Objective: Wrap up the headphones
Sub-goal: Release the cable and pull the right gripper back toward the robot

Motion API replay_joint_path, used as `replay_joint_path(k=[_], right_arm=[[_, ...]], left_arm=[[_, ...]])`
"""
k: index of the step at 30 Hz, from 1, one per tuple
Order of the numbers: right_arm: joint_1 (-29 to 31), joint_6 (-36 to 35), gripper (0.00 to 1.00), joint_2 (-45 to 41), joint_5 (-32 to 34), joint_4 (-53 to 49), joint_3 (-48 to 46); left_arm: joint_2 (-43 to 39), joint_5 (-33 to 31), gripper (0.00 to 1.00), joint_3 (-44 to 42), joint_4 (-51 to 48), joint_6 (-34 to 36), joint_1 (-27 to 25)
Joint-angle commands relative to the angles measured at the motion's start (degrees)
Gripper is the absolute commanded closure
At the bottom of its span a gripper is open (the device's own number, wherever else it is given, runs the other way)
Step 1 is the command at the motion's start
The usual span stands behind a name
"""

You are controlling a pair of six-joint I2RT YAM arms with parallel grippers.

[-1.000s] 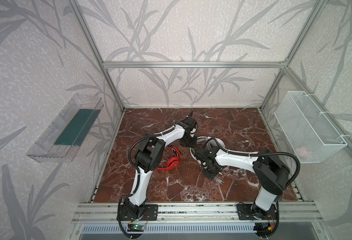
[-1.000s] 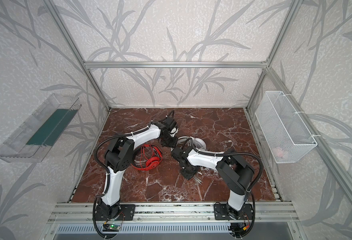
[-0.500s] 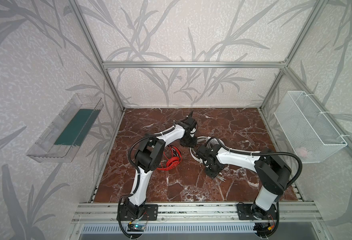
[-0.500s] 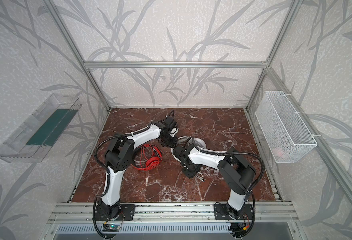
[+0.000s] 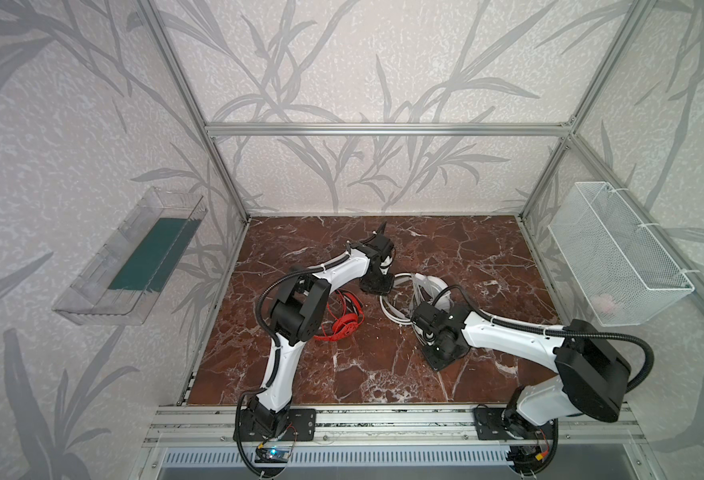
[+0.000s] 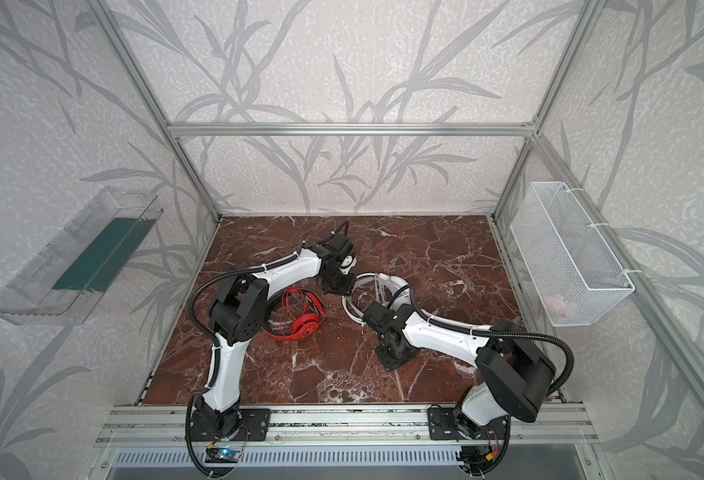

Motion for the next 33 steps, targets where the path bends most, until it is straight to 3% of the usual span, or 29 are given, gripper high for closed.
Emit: replay_joint_path(k=[1, 9, 20, 27, 33], right_arm=[[-0.6, 6.6, 1.0, -1.0, 1.8, 2.9, -1.5], [-5.4, 3.6, 1.0, 0.4, 7.8, 3.7, -2.1], [-8.7, -2.5, 1.0, 1.7, 10.2, 10.9, -0.7], [-7.8, 0.6, 1.0, -8.4, 8.3, 12.8, -6.2], [-7.4, 8.4, 1.0, -20.4, 7.6, 11.5, -12.8]], left_arm=[[1.9, -0.3, 0.93, -0.3, -5.0, 1.3, -0.4], [2.1, -0.4, 0.93, -0.4, -5.8, 2.4, -0.4], [3.0, -1.0, 0.93, 0.5, -7.7, 3.7, -0.4], [3.9, -1.3, 0.92, 1.6, -7.9, 3.0, -0.5], [4.9, -0.8, 0.92, 2.4, -8.3, 2.3, -0.5]])
